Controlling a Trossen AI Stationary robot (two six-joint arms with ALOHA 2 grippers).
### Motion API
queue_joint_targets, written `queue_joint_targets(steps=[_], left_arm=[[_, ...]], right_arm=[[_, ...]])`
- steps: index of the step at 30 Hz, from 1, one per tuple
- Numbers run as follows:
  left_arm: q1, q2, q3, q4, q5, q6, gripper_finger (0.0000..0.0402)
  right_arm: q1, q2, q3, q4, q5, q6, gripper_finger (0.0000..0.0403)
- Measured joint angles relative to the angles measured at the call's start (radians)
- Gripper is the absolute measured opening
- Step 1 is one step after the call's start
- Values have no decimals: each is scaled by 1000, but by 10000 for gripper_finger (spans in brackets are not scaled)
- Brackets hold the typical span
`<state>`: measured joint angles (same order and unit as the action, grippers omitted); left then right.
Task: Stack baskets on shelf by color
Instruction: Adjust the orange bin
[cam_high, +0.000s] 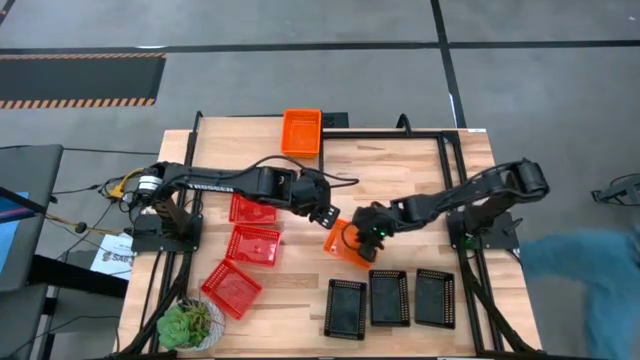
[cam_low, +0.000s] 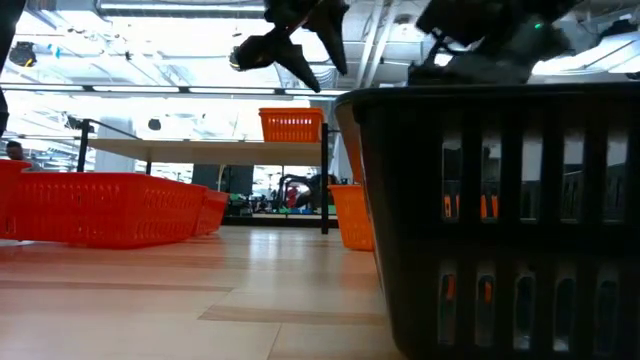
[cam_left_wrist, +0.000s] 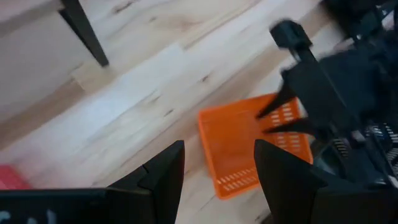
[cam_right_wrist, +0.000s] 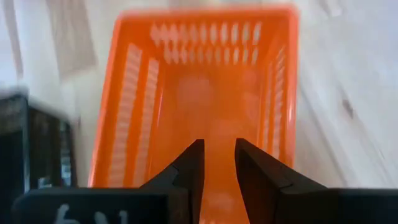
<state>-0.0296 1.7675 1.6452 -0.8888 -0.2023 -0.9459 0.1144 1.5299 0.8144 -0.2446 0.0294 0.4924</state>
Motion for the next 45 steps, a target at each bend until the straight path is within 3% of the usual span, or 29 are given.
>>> queue_joint_targets(steps=[7,11,14,21,25,27,35,45], left_arm=[[-1,1,-13,-30,-9,2,181],[-4,1,-13,-32,-14,-20,181],[-15,1,-13,-44,10,-20,181],[-59,1,-13,-36,39,-19,181],[-77,1,-13,-29,17,-19,181],[-82,1,-13,-30,-3,-19,181],[-82,1,-13,-35,-18,-33,181],[-82,1,-13,-45,11,-26,181]], right_arm=[[-105,46,77,63,14,-76,113],[-182,41,121,42,100,-108,113],[-236,12,164,-35,95,-109,113],[-211,-147,214,-520,-130,-114,113],[-114,-195,212,-797,-114,-5,113],[-55,-199,195,-833,-94,61,113],[104,-117,86,-637,-31,212,113],[90,78,85,-261,-28,119,113]])
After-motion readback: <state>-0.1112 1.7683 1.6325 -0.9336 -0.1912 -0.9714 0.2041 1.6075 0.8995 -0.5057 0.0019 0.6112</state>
